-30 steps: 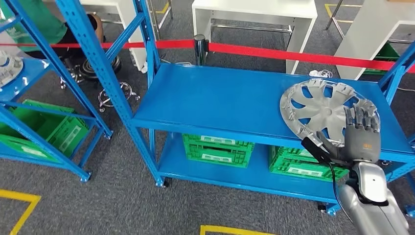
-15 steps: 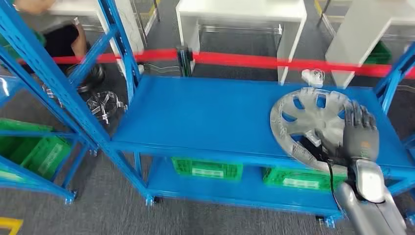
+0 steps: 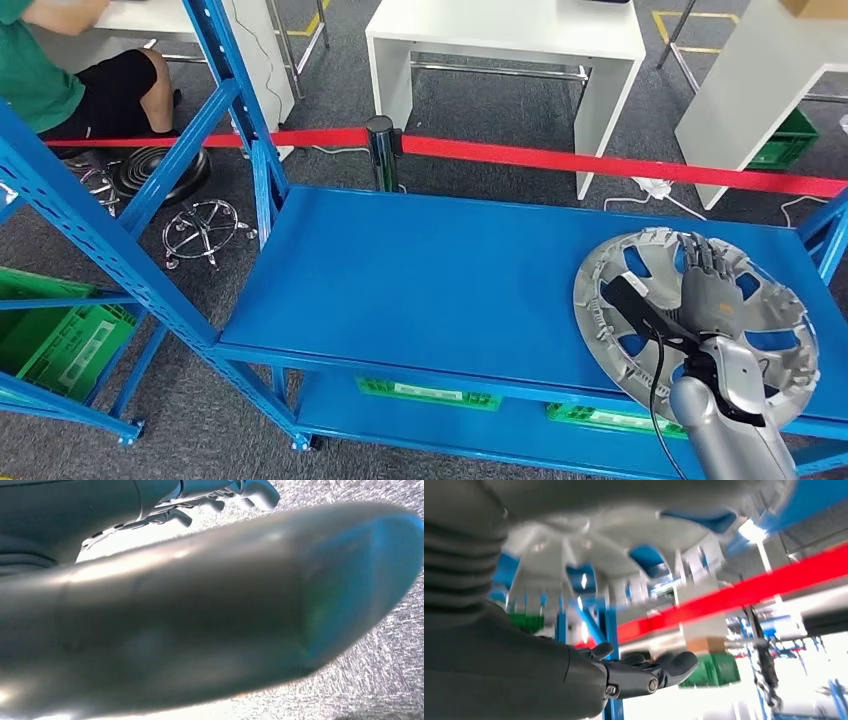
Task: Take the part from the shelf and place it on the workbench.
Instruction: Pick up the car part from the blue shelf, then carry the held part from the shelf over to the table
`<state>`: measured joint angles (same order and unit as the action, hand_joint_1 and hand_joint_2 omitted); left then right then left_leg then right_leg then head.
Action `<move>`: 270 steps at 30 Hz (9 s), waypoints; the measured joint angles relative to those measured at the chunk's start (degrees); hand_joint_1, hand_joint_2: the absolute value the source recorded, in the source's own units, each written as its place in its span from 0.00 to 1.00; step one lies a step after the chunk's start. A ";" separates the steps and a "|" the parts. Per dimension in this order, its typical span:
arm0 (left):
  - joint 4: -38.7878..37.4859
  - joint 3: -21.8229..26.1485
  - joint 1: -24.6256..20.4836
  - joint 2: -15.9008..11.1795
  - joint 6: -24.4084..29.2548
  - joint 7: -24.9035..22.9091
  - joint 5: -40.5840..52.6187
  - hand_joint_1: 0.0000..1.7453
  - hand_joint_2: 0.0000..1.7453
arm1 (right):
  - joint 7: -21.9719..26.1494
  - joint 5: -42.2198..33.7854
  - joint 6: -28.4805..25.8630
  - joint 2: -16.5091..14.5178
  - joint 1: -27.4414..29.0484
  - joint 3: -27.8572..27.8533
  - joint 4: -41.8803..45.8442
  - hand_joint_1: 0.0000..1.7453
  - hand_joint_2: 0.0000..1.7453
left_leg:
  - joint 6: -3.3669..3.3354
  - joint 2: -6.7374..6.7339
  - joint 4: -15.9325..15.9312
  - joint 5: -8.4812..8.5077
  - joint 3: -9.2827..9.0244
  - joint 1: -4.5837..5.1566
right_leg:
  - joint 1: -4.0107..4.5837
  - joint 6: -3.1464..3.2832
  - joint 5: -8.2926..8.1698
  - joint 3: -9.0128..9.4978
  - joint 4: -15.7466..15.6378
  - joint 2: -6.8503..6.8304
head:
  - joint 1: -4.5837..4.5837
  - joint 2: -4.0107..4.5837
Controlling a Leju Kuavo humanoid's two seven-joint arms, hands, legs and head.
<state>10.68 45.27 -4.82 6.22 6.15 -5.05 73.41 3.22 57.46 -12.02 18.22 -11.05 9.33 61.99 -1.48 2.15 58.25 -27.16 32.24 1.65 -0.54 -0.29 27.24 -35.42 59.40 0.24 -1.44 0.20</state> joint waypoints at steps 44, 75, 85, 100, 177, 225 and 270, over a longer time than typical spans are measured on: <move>0.05 -0.04 -0.42 -0.03 -0.59 0.20 0.66 0.00 0.00 | -0.98 -4.45 -1.56 -4.98 3.95 0.81 7.64 0.00 0.00 | 1.43 -1.73 0.00 1.93 2.48 -1.66 | -0.28 -0.54 1.33 4.42 -2.13 -0.18 | 0.69 0.00; 0.07 -0.04 -0.94 -0.19 -0.74 -1.55 0.31 0.00 0.00 | -1.62 -5.66 -0.54 -4.71 4.17 1.81 7.68 0.00 0.00 | 2.38 -1.83 0.31 -3.77 -2.75 -1.51 | -0.64 0.33 -3.14 -2.39 0.72 -0.40 | 1.36 0.00; 0.03 0.00 -1.06 0.05 -0.70 -1.31 0.00 0.00 0.00 | -2.33 -9.60 2.52 -4.90 4.03 2.01 7.50 0.00 1.00 | 0.12 -2.15 -0.66 1.68 1.90 -1.40 | -1.03 -1.89 6.23 -5.84 15.36 -0.26 | 1.54 0.00; 0.03 -0.02 -1.01 -0.02 -0.70 -0.74 0.70 0.00 0.00 | -3.40 -13.51 5.50 -4.83 6.31 2.01 7.96 0.00 1.00 | -0.10 -1.90 -0.04 4.88 4.64 -1.26 | -0.50 0.95 2.85 4.31 0.06 -0.02 | 2.17 0.00; 0.04 -0.52 -1.22 0.43 0.52 0.68 1.35 0.00 1.00 | -4.54 -12.82 2.25 -5.91 14.91 2.07 17.63 1.00 1.00 | 1.66 -2.10 0.23 5.37 5.64 -1.70 | -0.22 -0.61 1.70 3.98 -0.86 0.08 | 2.15 0.00; 0.03 0.17 -0.86 1.70 3.40 3.43 -1.24 0.00 1.00 | 3.91 0.68 -18.27 -9.50 -4.99 23.58 34.53 1.00 1.00 | 1.63 -1.90 0.21 5.57 6.27 -1.62 | -0.30 -0.58 1.64 3.37 -0.79 -0.08 | 2.15 0.00; 0.21 2.10 -1.22 2.22 2.95 2.09 -3.09 0.00 1.00 | 2.33 3.20 -14.64 -11.66 -6.84 23.67 32.22 1.00 1.00 | 4.63 -1.98 10.72 -0.61 5.25 -2.37 | -0.74 1.01 -1.82 -1.30 0.29 -0.45 | 2.10 0.00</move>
<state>10.90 47.37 -6.04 8.44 9.10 -2.96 70.32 5.55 60.66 -26.66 6.56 -17.90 33.00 94.21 3.15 0.17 68.97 -27.78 37.49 -0.72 -1.27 0.72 25.42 -36.72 59.69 -0.21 0.66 0.20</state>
